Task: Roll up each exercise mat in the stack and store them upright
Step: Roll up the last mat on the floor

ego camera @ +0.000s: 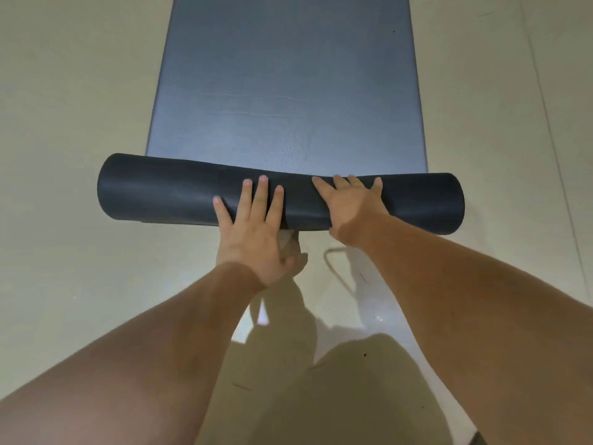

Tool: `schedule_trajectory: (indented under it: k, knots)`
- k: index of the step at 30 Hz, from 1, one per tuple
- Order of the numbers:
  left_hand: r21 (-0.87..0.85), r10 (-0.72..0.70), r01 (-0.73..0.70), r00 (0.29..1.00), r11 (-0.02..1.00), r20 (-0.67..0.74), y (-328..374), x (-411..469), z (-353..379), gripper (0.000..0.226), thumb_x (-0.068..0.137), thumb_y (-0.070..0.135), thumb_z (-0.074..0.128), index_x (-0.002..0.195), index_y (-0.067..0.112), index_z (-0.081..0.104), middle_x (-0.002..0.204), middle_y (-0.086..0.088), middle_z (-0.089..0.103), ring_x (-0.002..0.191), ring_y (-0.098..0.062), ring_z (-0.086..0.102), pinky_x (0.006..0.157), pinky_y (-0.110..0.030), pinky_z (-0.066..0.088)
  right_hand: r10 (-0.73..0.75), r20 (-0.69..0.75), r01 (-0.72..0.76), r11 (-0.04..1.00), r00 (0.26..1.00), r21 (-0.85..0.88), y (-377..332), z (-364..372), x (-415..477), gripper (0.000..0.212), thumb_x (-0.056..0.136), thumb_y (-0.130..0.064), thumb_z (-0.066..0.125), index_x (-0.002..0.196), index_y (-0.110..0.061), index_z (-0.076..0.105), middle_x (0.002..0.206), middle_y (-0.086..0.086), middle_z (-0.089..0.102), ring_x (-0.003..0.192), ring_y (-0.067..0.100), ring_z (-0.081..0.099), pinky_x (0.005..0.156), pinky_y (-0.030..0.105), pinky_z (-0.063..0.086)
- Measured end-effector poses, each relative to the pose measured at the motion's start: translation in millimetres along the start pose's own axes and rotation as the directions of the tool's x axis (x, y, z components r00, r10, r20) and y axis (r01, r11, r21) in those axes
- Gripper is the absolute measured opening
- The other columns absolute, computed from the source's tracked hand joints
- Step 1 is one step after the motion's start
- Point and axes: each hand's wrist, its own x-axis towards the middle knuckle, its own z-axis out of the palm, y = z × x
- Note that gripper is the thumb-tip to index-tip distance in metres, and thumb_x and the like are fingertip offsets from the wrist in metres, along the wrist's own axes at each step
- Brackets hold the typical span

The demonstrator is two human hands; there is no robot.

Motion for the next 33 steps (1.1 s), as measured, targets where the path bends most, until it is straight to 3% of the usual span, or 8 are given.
schedule_trajectory:
  k: [6, 9, 12, 14, 18, 24, 27, 33]
  knots:
    - [0.053, 0.021, -0.021, 1.000, 0.998, -0.005, 5, -59, 28, 0.108, 0.089, 0.070, 0.037, 0.154, 0.014, -0.028, 0.164, -0.013, -0.030, 0.151, -0.036, -0.027, 0.115, -0.073, -0.006, -0.042, 0.053, 0.041, 0.999, 0.998, 0.020, -4, 2, -31, 0.092, 0.092, -0.026, 0.067, 0.164, -0.035, 0.010, 0.145, 0.004, 0.049, 0.134, 0.030, 0.047, 0.118, 0.070, 0.022]
    - [0.013, 0.067, -0.067, 0.997, 0.998, -0.038, 7, -80, 35, 0.110, 0.078, 0.075, 0.031, 0.159, 0.012, -0.010, 0.169, -0.016, -0.010, 0.155, -0.037, -0.010, 0.117, -0.072, -0.001, -0.075, 0.133, 0.063, 0.994, 0.988, 0.091, -9, 9, -55, 0.083, 0.092, -0.024, 0.064, 0.160, -0.040, 0.021, 0.132, -0.001, 0.057, 0.122, 0.028, 0.055, 0.117, 0.065, 0.029]
    - [0.013, 0.108, -0.108, 0.993, 0.994, -0.051, 12, -96, 40, 0.115, 0.071, 0.076, 0.033, 0.160, 0.009, 0.004, 0.169, -0.019, 0.006, 0.156, -0.039, 0.002, 0.117, -0.071, 0.004, -0.164, 0.280, 0.102, 0.969, 0.946, 0.224, -5, 6, -76, 0.066, 0.085, -0.020, 0.075, 0.142, -0.039, 0.047, 0.116, -0.004, 0.063, 0.104, 0.023, 0.061, 0.098, 0.046, 0.046]
    - [0.013, 0.096, -0.096, 0.995, 0.995, -0.004, 20, -106, 40, 0.120, 0.075, 0.078, 0.039, 0.159, 0.009, -0.011, 0.168, -0.019, -0.007, 0.155, -0.039, -0.009, 0.118, -0.070, -0.003, -0.202, 0.365, 0.111, 0.960, 0.909, 0.256, -3, 5, -83, 0.066, 0.082, -0.020, 0.081, 0.139, -0.035, 0.050, 0.121, -0.001, 0.063, 0.106, 0.024, 0.059, 0.091, 0.039, 0.046]
    - [0.034, 0.020, -0.024, 0.994, 0.999, 0.107, 30, -103, 39, 0.133, 0.076, 0.086, 0.047, 0.149, 0.012, -0.036, 0.164, -0.015, -0.030, 0.149, -0.037, -0.031, 0.115, -0.069, -0.015, -0.120, 0.264, 0.059, 0.972, 0.957, 0.228, -4, 22, -91, 0.095, 0.078, -0.034, 0.084, 0.156, -0.038, 0.030, 0.137, 0.000, 0.056, 0.126, 0.029, 0.053, 0.116, 0.057, 0.033]
    - [0.028, 0.025, -0.028, 0.994, 0.999, 0.108, 24, -54, 19, 0.138, 0.063, 0.097, 0.042, 0.159, 0.017, -0.015, 0.168, -0.012, -0.013, 0.153, -0.036, -0.019, 0.118, -0.069, -0.008, -0.068, -0.176, 0.107, 0.969, 0.982, 0.224, -9, 43, -119, 0.099, 0.090, -0.052, 0.065, 0.166, -0.029, 0.007, 0.173, 0.009, 0.010, 0.160, 0.034, 0.002, 0.126, 0.062, 0.001]
    - [0.014, 0.036, -0.038, 0.990, 0.999, 0.139, 19, -18, 1, 0.145, 0.052, 0.100, 0.048, 0.161, 0.021, -0.008, 0.170, -0.008, -0.003, 0.155, -0.035, -0.012, 0.119, -0.067, -0.004, 0.038, -0.397, 0.039, 0.982, 0.917, 0.185, -18, 69, -135, 0.095, 0.089, -0.060, 0.059, 0.165, -0.022, 0.017, 0.172, 0.016, 0.013, 0.159, 0.041, 0.006, 0.124, 0.068, 0.003]
    - [0.032, 0.010, -0.018, 0.975, 0.999, 0.224, 16, 20, -15, 0.155, 0.041, 0.103, 0.049, 0.161, 0.025, -0.009, 0.171, -0.005, -0.005, 0.155, -0.034, -0.014, 0.118, -0.070, -0.005, 0.087, -0.194, -0.071, 0.993, 0.977, 0.092, -6, 94, -125, 0.128, 0.085, -0.067, 0.064, 0.156, -0.022, -0.033, 0.164, 0.016, -0.036, 0.153, 0.043, -0.028, 0.120, 0.073, -0.007]
